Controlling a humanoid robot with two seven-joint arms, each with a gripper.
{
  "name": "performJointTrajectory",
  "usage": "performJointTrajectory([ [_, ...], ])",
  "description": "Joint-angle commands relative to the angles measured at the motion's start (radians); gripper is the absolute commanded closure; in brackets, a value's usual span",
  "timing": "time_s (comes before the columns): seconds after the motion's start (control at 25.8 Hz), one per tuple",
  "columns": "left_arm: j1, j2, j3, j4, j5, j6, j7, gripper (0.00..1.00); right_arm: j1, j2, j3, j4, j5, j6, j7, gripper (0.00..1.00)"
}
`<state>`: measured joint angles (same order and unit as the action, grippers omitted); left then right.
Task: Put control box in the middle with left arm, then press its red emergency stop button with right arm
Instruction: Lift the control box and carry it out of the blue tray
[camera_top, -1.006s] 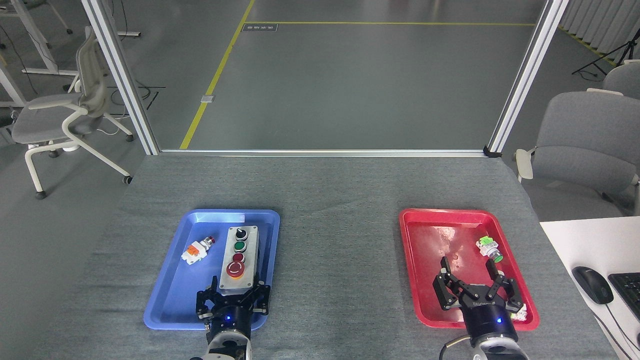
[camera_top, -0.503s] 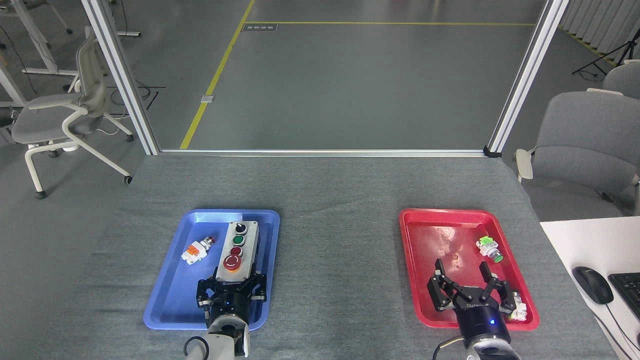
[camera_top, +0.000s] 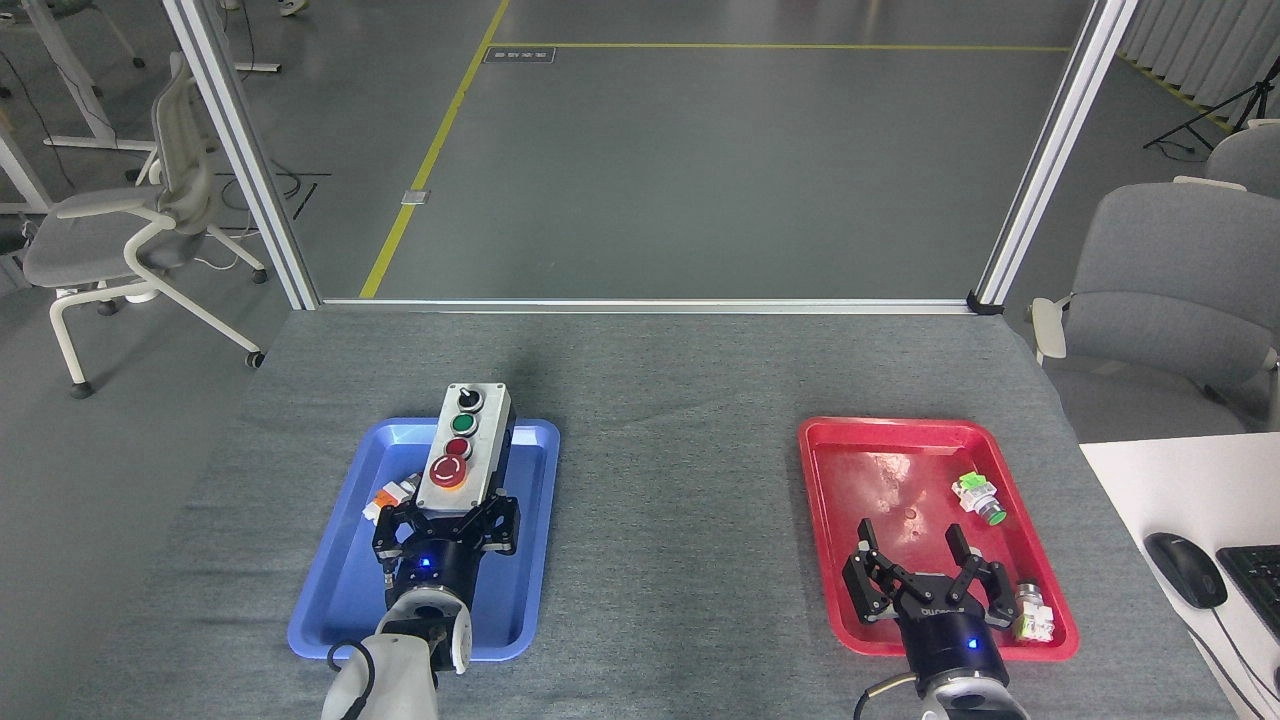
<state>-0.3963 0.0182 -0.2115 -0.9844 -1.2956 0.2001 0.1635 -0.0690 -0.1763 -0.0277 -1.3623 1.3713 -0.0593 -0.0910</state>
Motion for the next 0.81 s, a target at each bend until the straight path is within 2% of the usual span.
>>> performJointTrajectory([
  [0.0, 0.05, 0.02, -0.006, -0.18, 0.056, -0.013, -0.029, 1.0, 0.0, 0.006, 0.0, 0.0, 0.009, -0.004, -0.003, 0.01],
  [0.08, 0.065, 0.0, -0.026, -0.206, 0.058, -0.013, -0.03, 1.0, -0.002, 0.006, 0.0, -0.001, 0.009, -0.005, -0.003, 0.01],
  [0.15, 0.062, -0.067, -0.085, -0.211, 0.055, -0.002, -0.03, 1.0, -0.002, 0.006, 0.0, -0.001, 0.009, -0.005, -0.003, 0.01],
  [0.31, 0.053, -0.159, -0.144, -0.183, 0.045, 0.016, -0.033, 1.0, -0.002, 0.005, -0.001, -0.001, 0.011, -0.005, -0.003, 0.01],
  [0.5, -0.009, -0.159, -0.373, -0.039, 0.061, 0.16, -0.021, 1.0, -0.005, 0.0, -0.005, 0.0, 0.011, -0.004, -0.003, 0.01],
  [0.66, -0.035, -0.161, -0.433, 0.043, 0.067, 0.162, -0.022, 1.0, -0.005, -0.002, -0.005, 0.0, 0.009, -0.004, -0.003, 0.01],
  [0.77, -0.052, -0.161, -0.523, 0.101, 0.079, 0.16, -0.033, 1.0, -0.005, -0.003, -0.005, 0.0, 0.009, -0.004, -0.003, 0.01],
])
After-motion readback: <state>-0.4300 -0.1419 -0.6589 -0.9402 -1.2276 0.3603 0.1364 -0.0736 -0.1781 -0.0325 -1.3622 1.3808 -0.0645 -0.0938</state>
